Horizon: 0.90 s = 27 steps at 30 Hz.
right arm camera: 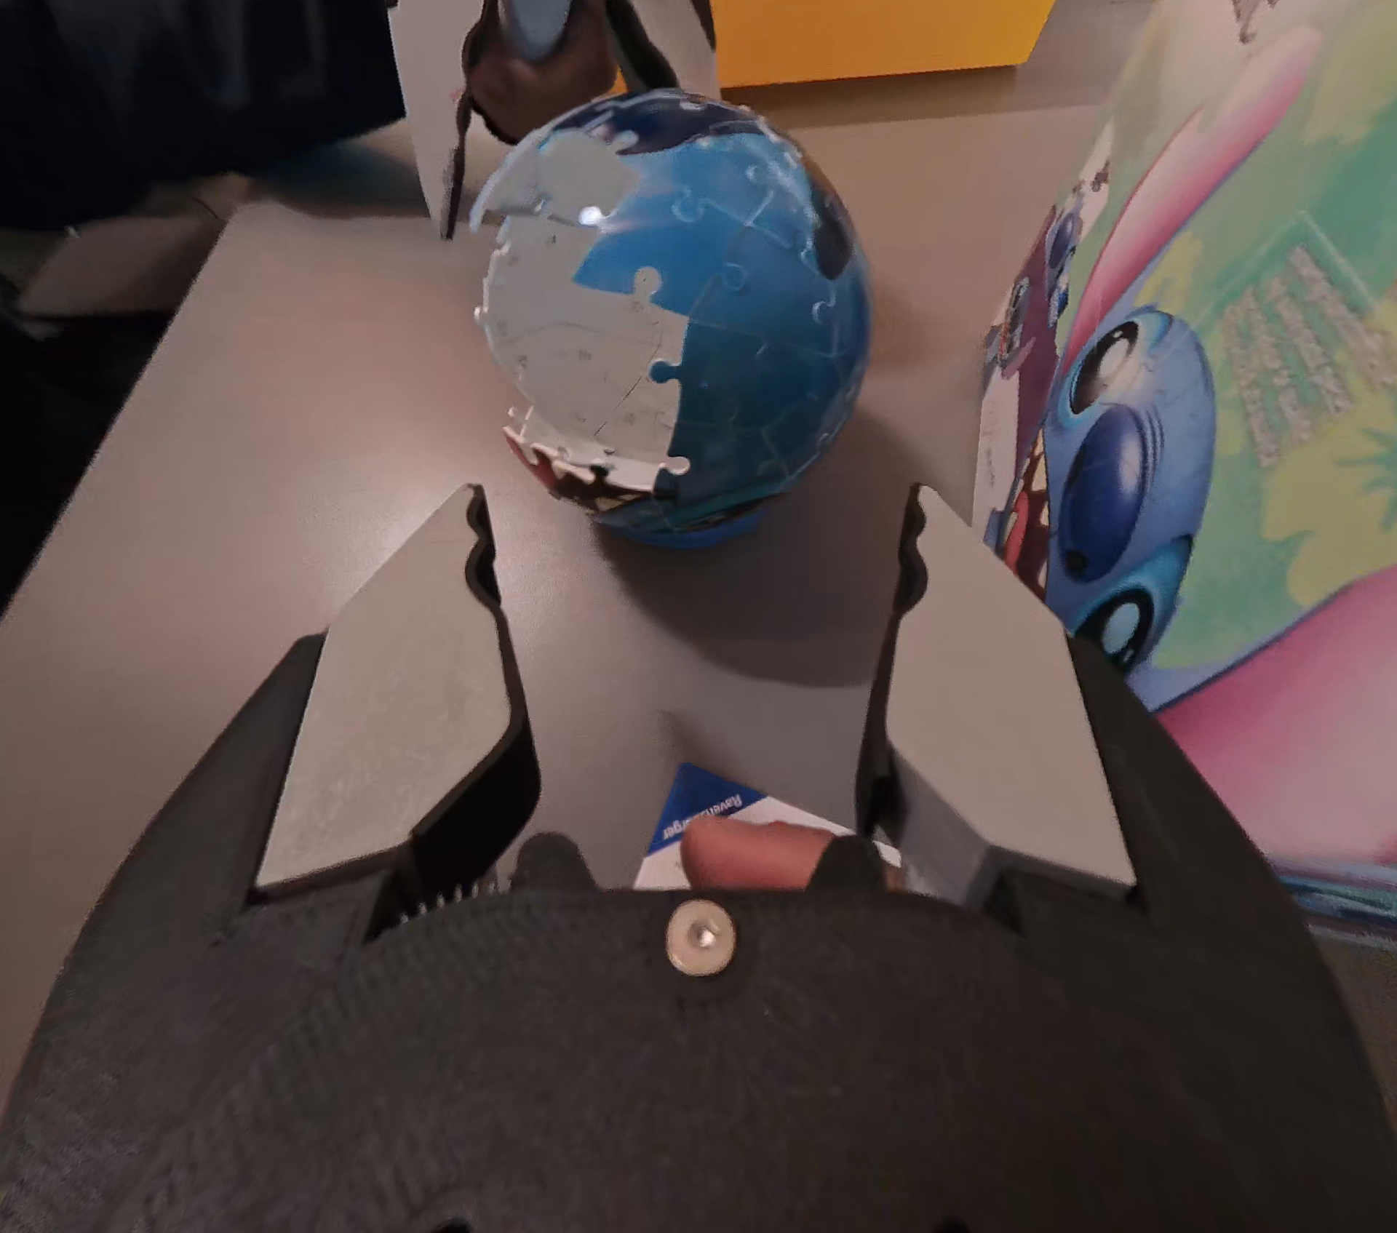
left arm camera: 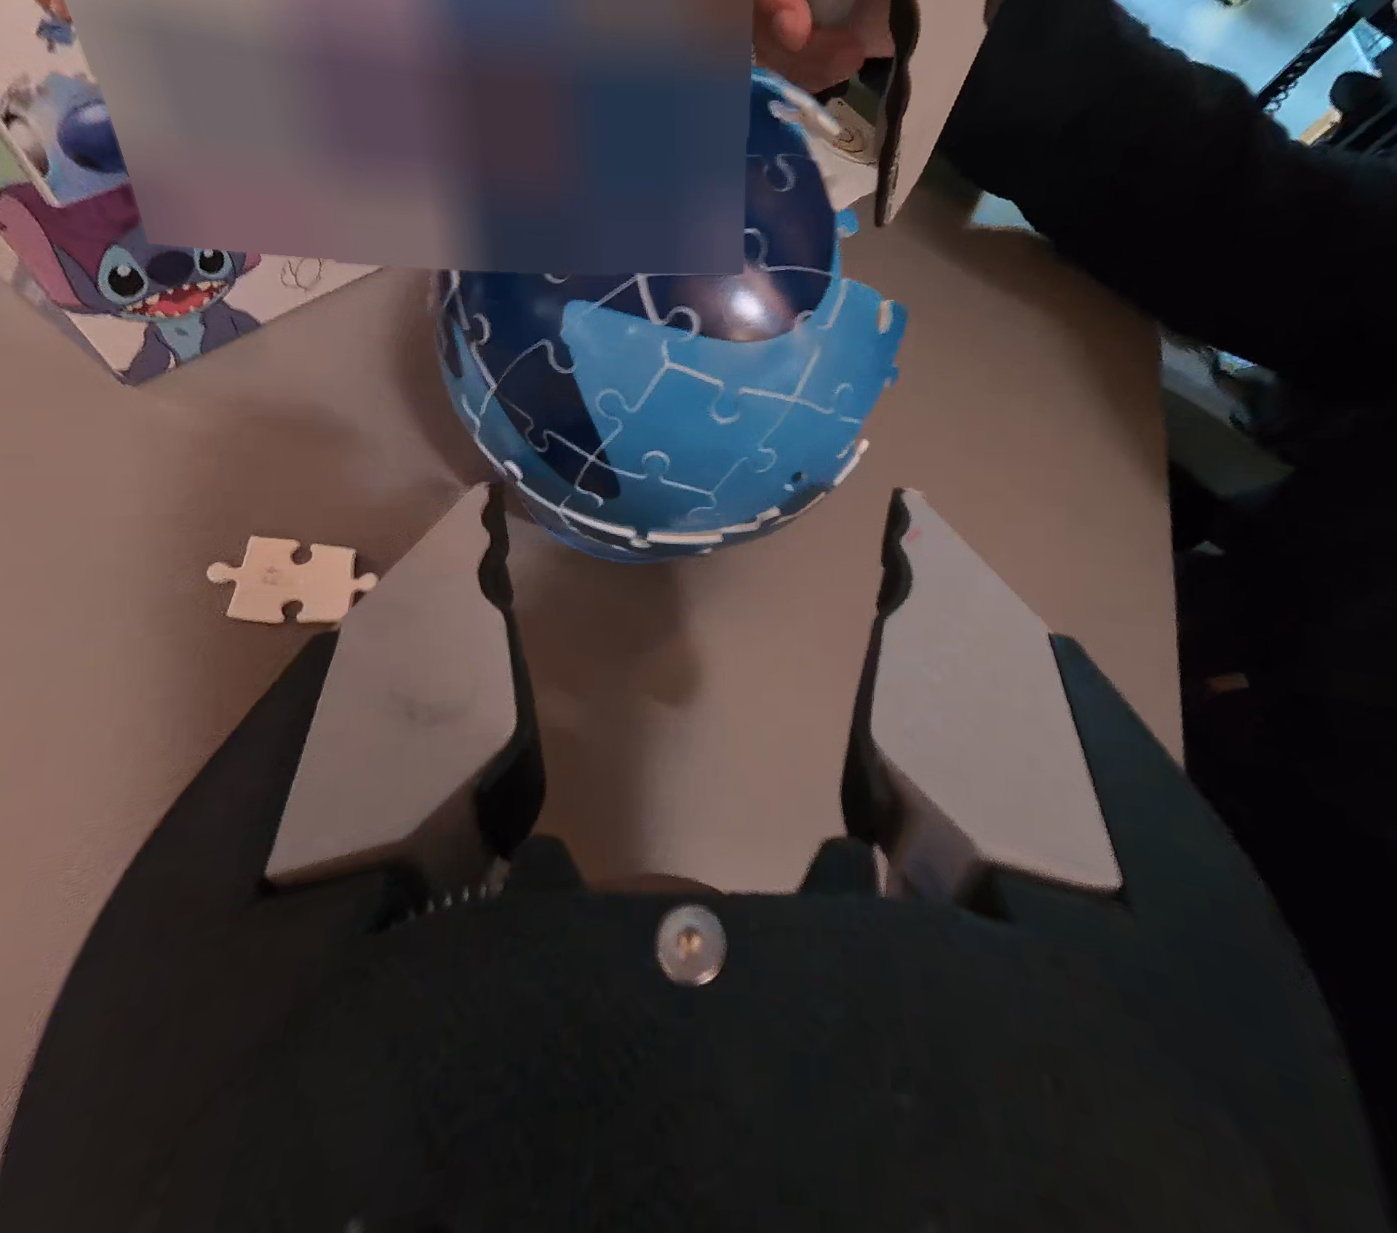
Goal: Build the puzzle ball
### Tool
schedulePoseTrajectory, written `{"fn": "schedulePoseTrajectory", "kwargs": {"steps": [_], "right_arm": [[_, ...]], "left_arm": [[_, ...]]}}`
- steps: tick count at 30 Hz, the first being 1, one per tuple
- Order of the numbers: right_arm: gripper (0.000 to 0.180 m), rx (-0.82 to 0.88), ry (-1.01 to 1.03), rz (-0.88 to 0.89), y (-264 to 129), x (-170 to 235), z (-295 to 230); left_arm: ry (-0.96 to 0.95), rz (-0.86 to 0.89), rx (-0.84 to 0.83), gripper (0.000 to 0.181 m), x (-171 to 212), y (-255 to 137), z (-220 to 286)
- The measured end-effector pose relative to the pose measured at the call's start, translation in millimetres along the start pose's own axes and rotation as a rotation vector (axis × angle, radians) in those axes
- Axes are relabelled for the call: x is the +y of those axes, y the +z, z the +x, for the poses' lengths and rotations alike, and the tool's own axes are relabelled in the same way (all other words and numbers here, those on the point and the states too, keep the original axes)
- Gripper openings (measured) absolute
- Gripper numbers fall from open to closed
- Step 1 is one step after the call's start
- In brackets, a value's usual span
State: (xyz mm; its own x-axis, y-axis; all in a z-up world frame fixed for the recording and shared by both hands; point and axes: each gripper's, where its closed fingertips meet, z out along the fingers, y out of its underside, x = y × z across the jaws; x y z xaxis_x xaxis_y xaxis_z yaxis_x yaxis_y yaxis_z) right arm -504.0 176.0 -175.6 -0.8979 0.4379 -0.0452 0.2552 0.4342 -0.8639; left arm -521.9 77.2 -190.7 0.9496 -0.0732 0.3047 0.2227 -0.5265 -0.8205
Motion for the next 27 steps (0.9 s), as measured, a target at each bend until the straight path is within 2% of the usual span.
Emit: {"fn": "schedulePoseTrajectory", "kwargs": {"steps": [2,6,9,11,14,17,20,21,24,27], "right_arm": [[0.1,-0.014,0.077,-0.008,5,4,6],[0.084,-0.193,0.256,-0.004,9,3,-5],[0.087,-0.294,0.322,0.055,-3,-14,-15],[0.087,-0.294,0.334,0.057,-10,-20,-18],[0.085,-0.218,0.351,0.015,-12,-22,-16],[0.093,-0.165,0.505,0.003,-15,-27,-15],[0.091,-0.082,0.626,0.072,-25,-37,-12],[0.09,-0.036,0.644,0.097,-29,-38,-9],[0.104,0.19,0.643,0.075,-34,-30,6],[0.1,0.365,0.535,0.135,-40,-48,9]], "left_arm": [[-0.045,-0.01,0.004,0.101,3,0,-4],[-0.183,-0.006,0.176,0.106,5,1,12],[-0.248,0.011,0.15,0.105,7,0,1],[-0.278,0.047,0.141,0.104,3,-4,-2],[-0.317,0.091,0.137,0.103,-3,-10,0],[-0.399,0.133,0.168,0.102,-8,-15,5],[-0.483,0.179,0.17,0.097,-7,-19,4],[-0.483,0.18,0.13,0.098,-3,-20,0],[-0.474,0.197,0.017,0.102,0,-20,-10],[-0.455,0.302,-0.048,0.093,-15,-28,-13]]}}
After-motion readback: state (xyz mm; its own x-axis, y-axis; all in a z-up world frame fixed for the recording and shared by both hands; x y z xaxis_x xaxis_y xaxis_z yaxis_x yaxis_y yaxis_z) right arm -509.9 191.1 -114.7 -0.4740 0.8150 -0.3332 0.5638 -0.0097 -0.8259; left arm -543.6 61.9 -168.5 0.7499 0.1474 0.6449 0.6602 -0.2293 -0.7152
